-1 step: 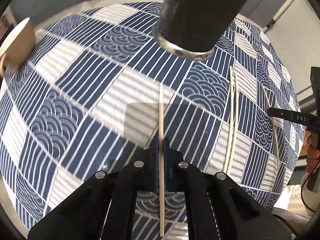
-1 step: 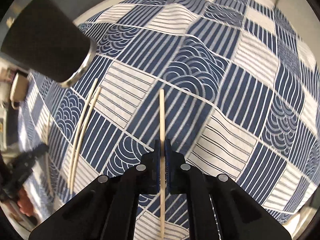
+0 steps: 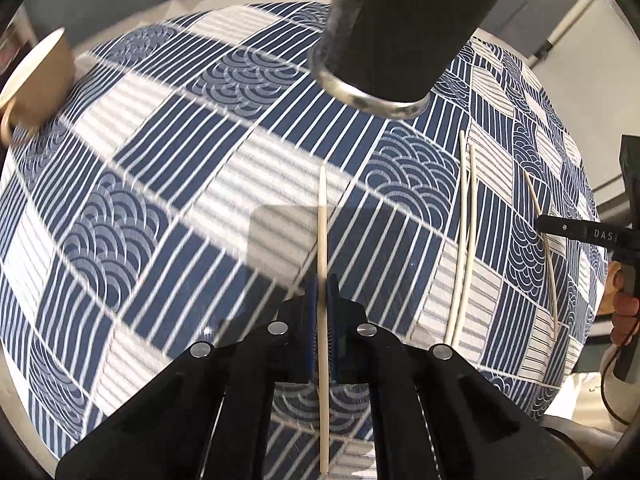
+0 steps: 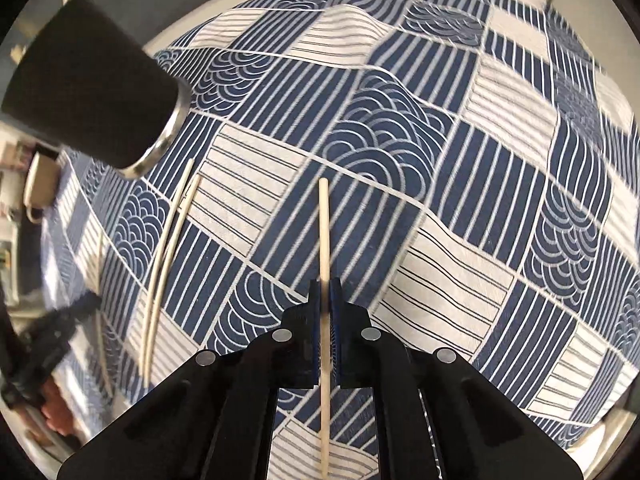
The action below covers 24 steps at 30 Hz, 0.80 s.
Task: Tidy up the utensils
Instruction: 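Lift both held chopsticks and carry them above the black cup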
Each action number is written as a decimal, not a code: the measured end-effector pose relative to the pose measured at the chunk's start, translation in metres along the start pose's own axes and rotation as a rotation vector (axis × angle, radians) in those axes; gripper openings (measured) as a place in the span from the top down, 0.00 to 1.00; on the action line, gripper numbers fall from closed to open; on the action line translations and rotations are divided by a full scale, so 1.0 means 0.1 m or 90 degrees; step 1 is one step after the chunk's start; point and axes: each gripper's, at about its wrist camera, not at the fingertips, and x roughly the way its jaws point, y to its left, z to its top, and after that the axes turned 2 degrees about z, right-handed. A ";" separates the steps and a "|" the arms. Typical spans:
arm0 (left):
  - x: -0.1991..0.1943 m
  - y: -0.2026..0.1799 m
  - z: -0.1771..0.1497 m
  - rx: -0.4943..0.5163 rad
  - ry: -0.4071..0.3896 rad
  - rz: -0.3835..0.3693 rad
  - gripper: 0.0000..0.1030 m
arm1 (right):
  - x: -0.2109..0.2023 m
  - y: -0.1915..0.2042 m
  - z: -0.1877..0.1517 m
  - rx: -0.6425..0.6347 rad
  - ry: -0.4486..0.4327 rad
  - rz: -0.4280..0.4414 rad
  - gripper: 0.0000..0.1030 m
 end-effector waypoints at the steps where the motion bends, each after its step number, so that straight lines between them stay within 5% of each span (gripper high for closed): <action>1: -0.01 0.01 -0.04 -0.009 0.002 0.000 0.95 | -0.01 -0.03 0.01 0.003 0.001 0.004 0.96; 11: -0.15 -0.03 -0.28 -0.072 0.013 0.065 0.95 | -0.22 -0.21 0.06 -0.072 -0.006 0.064 0.95; 24: -0.82 -0.41 -0.18 -0.055 -0.067 0.168 0.95 | -0.58 0.15 0.14 -0.225 -0.053 0.170 0.95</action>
